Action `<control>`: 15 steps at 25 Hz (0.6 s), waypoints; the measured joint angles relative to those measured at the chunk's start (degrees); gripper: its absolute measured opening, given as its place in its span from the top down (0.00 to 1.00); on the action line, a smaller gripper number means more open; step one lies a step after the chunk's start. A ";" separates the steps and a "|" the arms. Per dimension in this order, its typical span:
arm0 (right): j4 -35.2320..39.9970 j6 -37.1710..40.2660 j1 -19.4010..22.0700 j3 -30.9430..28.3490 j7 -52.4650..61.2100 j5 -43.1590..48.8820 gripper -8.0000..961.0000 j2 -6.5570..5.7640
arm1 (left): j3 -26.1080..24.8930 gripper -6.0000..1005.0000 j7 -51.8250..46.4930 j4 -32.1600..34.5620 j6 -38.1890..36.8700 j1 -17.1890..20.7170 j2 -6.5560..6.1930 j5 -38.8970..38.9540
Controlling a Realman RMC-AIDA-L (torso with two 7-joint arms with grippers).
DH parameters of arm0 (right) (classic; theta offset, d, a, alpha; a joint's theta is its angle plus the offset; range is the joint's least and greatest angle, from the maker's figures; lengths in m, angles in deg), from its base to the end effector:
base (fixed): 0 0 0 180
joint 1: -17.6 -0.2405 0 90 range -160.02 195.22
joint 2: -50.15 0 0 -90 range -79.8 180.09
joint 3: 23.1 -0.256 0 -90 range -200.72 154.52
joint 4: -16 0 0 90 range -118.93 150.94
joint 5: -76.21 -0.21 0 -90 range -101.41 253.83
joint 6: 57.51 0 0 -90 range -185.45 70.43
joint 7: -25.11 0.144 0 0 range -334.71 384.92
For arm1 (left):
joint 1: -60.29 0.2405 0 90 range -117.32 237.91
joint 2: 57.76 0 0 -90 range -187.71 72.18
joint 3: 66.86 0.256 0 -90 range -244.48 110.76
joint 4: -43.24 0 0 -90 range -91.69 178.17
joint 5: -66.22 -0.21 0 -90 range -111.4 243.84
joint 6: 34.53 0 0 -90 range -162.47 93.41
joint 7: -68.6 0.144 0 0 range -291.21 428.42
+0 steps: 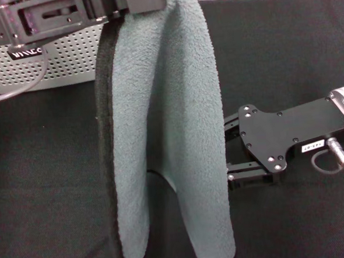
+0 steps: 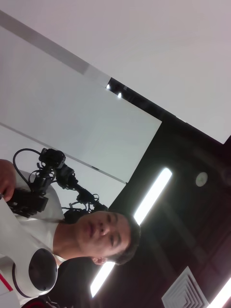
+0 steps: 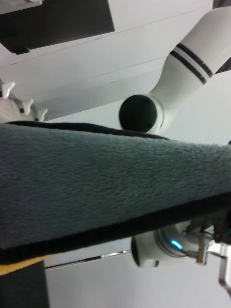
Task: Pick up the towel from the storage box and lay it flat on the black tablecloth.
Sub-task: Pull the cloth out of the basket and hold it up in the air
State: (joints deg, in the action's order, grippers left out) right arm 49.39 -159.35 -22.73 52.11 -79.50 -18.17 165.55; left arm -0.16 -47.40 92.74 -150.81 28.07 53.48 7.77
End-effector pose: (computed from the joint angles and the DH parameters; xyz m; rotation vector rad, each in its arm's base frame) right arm 0.1496 0.3114 -0.0292 2.7315 -0.0556 -0.8996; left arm -0.1249 0.2985 0.0949 2.2869 0.4410 1.3229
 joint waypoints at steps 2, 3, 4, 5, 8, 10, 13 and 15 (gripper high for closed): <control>0.00 0.07 0.03 0.25 0.47 0.95 0.57 -0.49 | 0.00 0.98 0.10 -0.02 0.00 -0.07 -0.06 0.00; 0.00 0.07 0.03 0.25 0.47 0.95 0.57 -0.49 | 0.00 0.98 0.10 -0.02 0.00 -0.07 -0.06 0.00; 0.00 0.08 0.03 0.33 0.55 1.13 0.57 -0.57 | 0.00 0.98 0.19 -0.02 0.00 -0.11 -0.10 0.00; 0.00 0.08 0.03 0.49 0.64 1.34 0.57 -0.59 | 0.00 0.98 0.29 -0.02 0.00 -0.15 -0.15 0.00; 0.04 0.05 -0.40 0.68 1.86 2.65 0.57 -0.62 | 0.00 0.98 0.60 -0.02 0.00 -0.32 -0.25 0.05; 0.00 0.04 -0.77 0.72 2.51 3.61 0.57 -0.67 | 0.01 0.98 0.64 -0.02 0.00 -0.59 -0.29 0.17; 0.04 0.04 -1.54 1.49 3.16 4.14 0.57 -0.71 | 0.01 0.98 0.66 -0.02 0.00 -0.83 -0.33 0.16; 0.14 0.04 -1.67 1.66 3.35 4.14 0.57 -0.72 | 0.01 0.98 0.67 -0.01 0.00 -0.83 -0.37 0.14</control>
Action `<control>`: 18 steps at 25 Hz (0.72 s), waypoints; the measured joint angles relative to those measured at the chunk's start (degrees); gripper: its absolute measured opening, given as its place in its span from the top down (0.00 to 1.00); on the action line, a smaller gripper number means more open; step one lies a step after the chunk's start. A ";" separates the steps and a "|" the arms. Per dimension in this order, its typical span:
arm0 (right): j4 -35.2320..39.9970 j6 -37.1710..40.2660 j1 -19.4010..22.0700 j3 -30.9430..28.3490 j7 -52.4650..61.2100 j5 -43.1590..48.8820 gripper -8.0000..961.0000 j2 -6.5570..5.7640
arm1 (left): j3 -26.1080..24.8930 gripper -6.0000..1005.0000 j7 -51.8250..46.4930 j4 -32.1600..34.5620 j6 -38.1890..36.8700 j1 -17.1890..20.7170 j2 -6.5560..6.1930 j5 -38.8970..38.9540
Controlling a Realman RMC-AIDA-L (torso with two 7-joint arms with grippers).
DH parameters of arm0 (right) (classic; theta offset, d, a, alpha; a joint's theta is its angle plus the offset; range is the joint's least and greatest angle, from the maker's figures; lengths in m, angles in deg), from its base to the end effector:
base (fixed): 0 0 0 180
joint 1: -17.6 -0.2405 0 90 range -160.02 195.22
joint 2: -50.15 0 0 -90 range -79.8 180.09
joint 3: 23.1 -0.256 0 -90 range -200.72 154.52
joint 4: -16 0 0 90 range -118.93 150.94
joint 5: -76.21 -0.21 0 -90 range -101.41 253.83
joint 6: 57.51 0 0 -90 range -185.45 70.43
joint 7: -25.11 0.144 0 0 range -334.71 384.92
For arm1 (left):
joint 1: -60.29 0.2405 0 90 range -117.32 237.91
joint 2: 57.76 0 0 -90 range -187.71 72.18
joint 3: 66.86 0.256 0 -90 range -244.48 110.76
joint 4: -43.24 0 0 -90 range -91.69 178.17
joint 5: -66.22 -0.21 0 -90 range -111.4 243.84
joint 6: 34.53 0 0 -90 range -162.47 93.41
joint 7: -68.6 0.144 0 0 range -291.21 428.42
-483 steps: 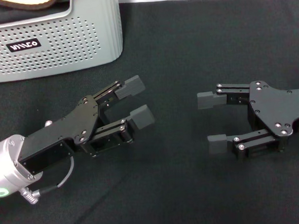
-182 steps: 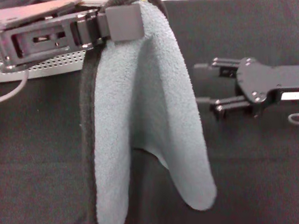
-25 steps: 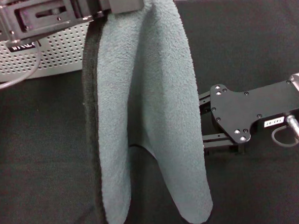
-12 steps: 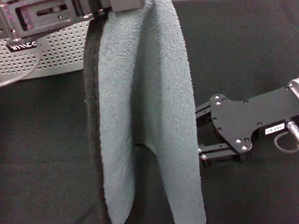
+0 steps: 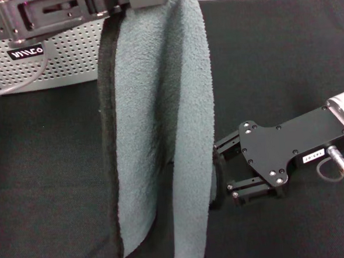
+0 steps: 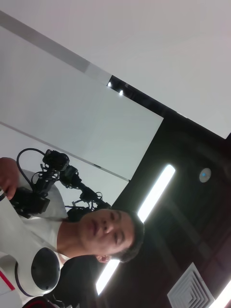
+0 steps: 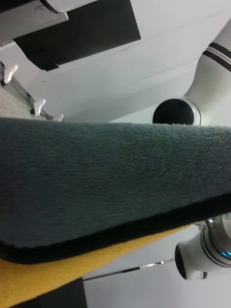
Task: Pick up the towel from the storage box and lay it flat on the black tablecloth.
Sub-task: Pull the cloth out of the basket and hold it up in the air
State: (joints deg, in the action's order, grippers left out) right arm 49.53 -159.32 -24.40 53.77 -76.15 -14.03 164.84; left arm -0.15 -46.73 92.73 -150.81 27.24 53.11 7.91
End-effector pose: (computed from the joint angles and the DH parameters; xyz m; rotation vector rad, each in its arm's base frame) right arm 0.1520 0.3112 -0.0332 2.7193 -0.0839 -0.7315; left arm -0.1212 0.3008 0.0969 2.2971 0.4097 1.3200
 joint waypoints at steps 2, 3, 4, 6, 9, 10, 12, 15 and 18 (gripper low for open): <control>0.24 -0.11 -0.19 0.36 0.47 0.00 0.57 -0.03 | 0.00 0.98 0.02 0.00 0.00 0.09 -0.03 -0.01; 0.24 -0.11 -0.19 0.36 0.47 0.00 0.57 -0.03 | 0.00 0.98 0.05 0.00 0.00 0.17 -0.03 -0.02; 0.29 -0.24 -0.26 0.49 0.73 0.01 0.57 -0.27 | 0.00 0.98 0.09 0.00 0.00 0.27 -0.04 -0.05; 0.35 -0.30 -0.17 0.49 0.86 -0.06 0.57 -0.57 | 0.00 0.98 0.18 -0.01 0.00 0.48 -0.05 -0.12; 0.40 -0.34 -0.04 0.43 0.89 -0.33 0.57 -1.27 | -0.36 0.98 0.58 -0.12 0.00 0.61 -0.12 -0.90; 0.40 -0.36 -0.06 0.41 0.89 -0.36 0.57 -1.44 | -0.71 0.98 0.65 -0.14 0.01 0.61 -0.11 -1.25; 0.40 -0.40 -0.25 0.41 0.89 -0.37 0.57 -1.58 | -2.18 0.98 0.78 -0.35 0.02 0.60 0.10 -2.58; 0.51 -0.47 -0.47 0.41 0.89 -0.39 0.56 -1.88 | -3.57 0.98 1.07 -1.96 0.06 -0.09 0.32 -4.16; 0.66 -0.54 -0.82 0.41 1.00 -0.42 0.56 -2.11 | -3.72 0.98 2.15 -3.79 0.18 -0.97 0.14 -5.38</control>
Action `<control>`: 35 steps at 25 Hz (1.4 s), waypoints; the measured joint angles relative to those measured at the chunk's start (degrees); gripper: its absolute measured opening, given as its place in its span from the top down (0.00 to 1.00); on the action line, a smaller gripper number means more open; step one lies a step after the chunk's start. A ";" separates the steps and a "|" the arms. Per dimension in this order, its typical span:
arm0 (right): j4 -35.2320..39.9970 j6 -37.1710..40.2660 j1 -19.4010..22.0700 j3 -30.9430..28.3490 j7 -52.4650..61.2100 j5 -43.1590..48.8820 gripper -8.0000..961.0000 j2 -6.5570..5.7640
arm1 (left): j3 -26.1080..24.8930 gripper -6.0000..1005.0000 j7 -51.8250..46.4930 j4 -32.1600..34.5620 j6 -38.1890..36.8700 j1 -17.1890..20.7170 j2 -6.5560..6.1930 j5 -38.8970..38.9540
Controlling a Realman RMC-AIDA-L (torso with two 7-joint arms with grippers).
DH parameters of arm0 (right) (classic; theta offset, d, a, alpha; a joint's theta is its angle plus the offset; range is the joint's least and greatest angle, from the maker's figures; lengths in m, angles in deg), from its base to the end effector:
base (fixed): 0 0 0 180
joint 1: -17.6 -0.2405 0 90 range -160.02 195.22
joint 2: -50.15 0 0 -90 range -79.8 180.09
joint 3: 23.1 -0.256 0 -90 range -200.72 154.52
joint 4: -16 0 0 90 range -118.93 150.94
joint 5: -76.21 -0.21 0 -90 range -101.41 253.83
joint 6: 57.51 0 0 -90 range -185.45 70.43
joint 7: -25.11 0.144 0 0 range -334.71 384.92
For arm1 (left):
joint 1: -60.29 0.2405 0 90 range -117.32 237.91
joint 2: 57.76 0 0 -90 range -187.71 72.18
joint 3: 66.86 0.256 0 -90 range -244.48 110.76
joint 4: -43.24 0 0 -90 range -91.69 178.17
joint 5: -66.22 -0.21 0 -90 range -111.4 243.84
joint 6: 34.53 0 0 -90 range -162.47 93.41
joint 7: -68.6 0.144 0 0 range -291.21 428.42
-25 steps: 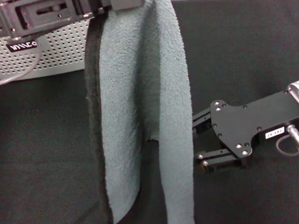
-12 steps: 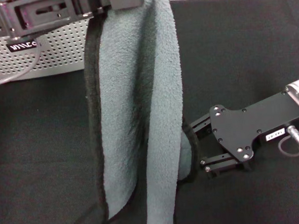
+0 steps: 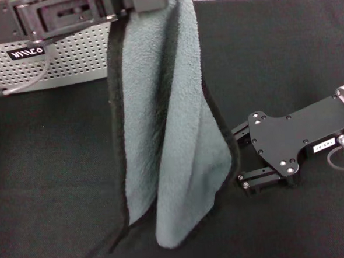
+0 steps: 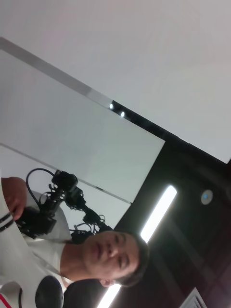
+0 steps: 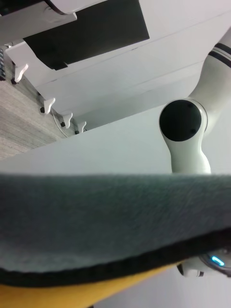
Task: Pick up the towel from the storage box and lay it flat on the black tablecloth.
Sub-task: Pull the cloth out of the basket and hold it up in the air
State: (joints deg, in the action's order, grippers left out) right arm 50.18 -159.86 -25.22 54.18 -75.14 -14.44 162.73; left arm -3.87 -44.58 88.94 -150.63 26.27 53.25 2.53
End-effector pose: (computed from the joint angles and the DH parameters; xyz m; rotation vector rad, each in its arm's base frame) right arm 0.1522 0.3189 -0.0203 2.7362 -0.0660 -0.6943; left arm -0.1327 0.3090 0.0918 2.3498 0.4705 1.3182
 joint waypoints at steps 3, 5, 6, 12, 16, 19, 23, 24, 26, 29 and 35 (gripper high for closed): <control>0.04 -0.04 -0.29 -0.01 0.19 -0.03 0.55 -0.19 | -0.10 0.98 1.44 -1.49 0.10 -0.71 -0.26 -0.56; 0.04 -0.05 -0.32 -0.01 0.26 -0.04 0.55 -0.26 | -0.69 0.98 2.09 -2.07 0.16 -1.00 -0.36 -0.92; 0.04 -0.05 -0.35 -0.02 0.45 -0.05 0.55 -0.47 | -1.49 0.98 2.31 -2.27 0.20 -1.11 -0.38 -1.43; 0.04 -0.05 -0.45 -0.22 0.55 -0.06 0.53 -0.80 | -3.18 0.98 2.47 -2.41 0.26 -1.29 -0.33 -2.45; -0.01 -0.03 -0.67 -0.44 1.04 -0.05 0.53 -0.90 | -4.21 0.98 2.52 -2.44 0.26 -1.31 -0.33 -2.77; -0.46 0.02 -1.04 -0.46 1.55 -0.05 0.52 -1.00 | -4.32 0.98 2.53 -2.45 0.26 -1.31 -0.32 -2.83; -0.67 0.17 -1.21 -0.60 1.64 -0.06 0.52 -0.93 | -4.35 0.98 2.53 -2.35 0.26 -1.42 -0.26 -2.85; -0.64 0.18 -1.24 -0.62 1.65 -0.06 0.51 -0.81 | -4.36 0.98 2.53 -2.35 0.26 -1.46 -0.22 -2.85; -0.42 0.19 -1.28 -0.63 1.65 -0.05 0.51 -0.63 | -4.37 0.98 2.53 -2.35 0.26 -1.49 -0.16 -2.85; -0.23 0.19 -1.37 -0.51 1.66 -0.03 0.40 -0.52 | -4.37 0.98 2.54 -2.36 0.26 -1.49 -0.11 -2.85; -0.32 0.10 -1.70 0.02 2.64 0.24 0.32 -0.48 | -4.61 0.98 2.55 -2.44 0.31 -1.44 -0.09 -2.85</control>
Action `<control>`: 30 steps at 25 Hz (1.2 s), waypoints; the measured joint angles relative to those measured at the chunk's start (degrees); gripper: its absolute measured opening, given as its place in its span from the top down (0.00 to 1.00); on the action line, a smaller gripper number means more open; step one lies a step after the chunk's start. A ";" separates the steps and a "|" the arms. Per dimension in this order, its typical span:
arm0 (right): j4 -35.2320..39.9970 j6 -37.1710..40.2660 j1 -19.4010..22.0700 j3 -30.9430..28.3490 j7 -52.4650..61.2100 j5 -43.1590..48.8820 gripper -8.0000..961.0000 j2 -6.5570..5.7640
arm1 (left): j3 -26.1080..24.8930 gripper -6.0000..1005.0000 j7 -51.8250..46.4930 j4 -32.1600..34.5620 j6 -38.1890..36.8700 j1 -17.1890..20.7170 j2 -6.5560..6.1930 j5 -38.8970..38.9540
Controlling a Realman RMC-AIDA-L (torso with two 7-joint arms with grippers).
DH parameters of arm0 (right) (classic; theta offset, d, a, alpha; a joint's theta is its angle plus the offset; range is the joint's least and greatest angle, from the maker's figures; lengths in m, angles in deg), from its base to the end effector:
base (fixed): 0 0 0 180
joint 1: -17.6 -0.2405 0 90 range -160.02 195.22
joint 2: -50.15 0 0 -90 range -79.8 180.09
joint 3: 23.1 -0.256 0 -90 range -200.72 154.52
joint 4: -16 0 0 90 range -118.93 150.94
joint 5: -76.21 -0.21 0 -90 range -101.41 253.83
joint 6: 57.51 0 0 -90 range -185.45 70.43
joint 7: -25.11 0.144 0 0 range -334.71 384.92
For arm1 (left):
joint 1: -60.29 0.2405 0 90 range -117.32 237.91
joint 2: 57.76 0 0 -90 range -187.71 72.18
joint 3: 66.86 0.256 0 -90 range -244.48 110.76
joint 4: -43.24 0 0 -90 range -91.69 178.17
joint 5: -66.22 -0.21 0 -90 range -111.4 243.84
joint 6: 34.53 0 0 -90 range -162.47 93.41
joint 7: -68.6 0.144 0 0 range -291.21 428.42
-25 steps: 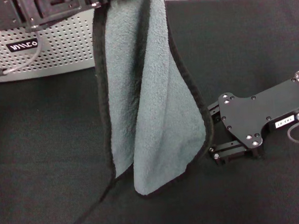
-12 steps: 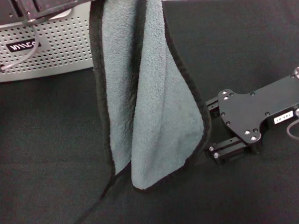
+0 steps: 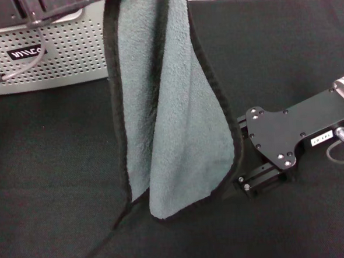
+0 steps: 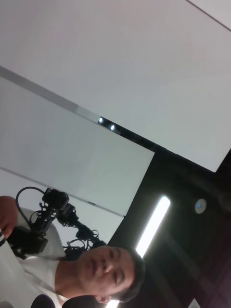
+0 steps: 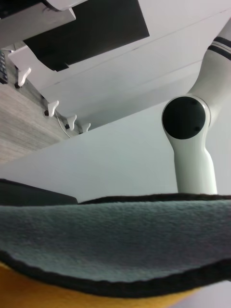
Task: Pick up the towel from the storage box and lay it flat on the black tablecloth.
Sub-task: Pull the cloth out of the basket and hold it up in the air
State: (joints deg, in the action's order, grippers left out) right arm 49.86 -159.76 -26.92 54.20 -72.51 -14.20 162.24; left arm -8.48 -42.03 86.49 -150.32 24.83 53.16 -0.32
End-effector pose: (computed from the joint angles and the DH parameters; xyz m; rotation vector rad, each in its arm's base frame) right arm 0.1457 0.3246 -0.0183 2.7306 -0.0957 -0.6601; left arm -0.1366 0.3187 0.0966 2.3969 0.4617 1.3763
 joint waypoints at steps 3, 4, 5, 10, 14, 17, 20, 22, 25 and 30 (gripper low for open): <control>-0.25 -0.09 -0.06 0.45 0.50 0.09 0.32 0.07 | -0.97 0.98 0.10 -0.26 0.04 0.06 0.07 -0.35; -0.25 -0.11 -0.05 0.54 0.67 0.10 0.32 0.07 | -1.31 0.98 0.20 -0.41 0.06 0.12 0.09 -0.57; -0.18 -0.12 0.00 0.61 0.80 0.10 0.32 0.07 | -1.48 0.98 0.30 -0.52 0.08 0.17 0.10 -0.68; 0.17 -0.18 0.23 0.70 1.07 -0.26 0.31 0.05 | -1.91 0.98 1.11 -1.34 0.19 0.46 0.24 -1.38; 0.17 -0.27 0.17 0.70 1.12 -0.29 0.31 0.05 | -2.01 0.98 1.26 -1.41 0.95 0.63 0.35 -2.10; 0.17 -0.32 0.12 0.74 1.47 -0.29 0.31 0.05 | -2.04 0.98 1.33 -1.42 1.27 0.71 0.35 -2.24; 0.16 -0.35 0.11 0.75 1.85 -0.25 0.31 0.05 | -2.04 0.98 1.43 -1.49 2.60 0.77 0.15 -2.28; 0.16 -0.39 0.17 0.76 1.90 -0.21 0.31 0.05 | -2.05 0.98 1.49 -1.72 3.53 0.82 0.00 -2.28; 0.15 -0.43 0.23 0.76 1.92 -0.15 0.31 0.05 | -2.04 0.98 1.52 -1.92 4.50 0.87 -0.11 -2.29; 0.07 -0.43 0.13 0.75 1.95 0.10 0.31 0.05 | -2.05 0.98 2.01 -1.95 5.22 0.81 -0.15 -2.29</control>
State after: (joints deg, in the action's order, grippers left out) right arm 49.93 -160.19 -26.80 54.95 -70.56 -14.10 162.30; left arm -10.53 -40.02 84.54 -145.10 25.64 53.01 -2.61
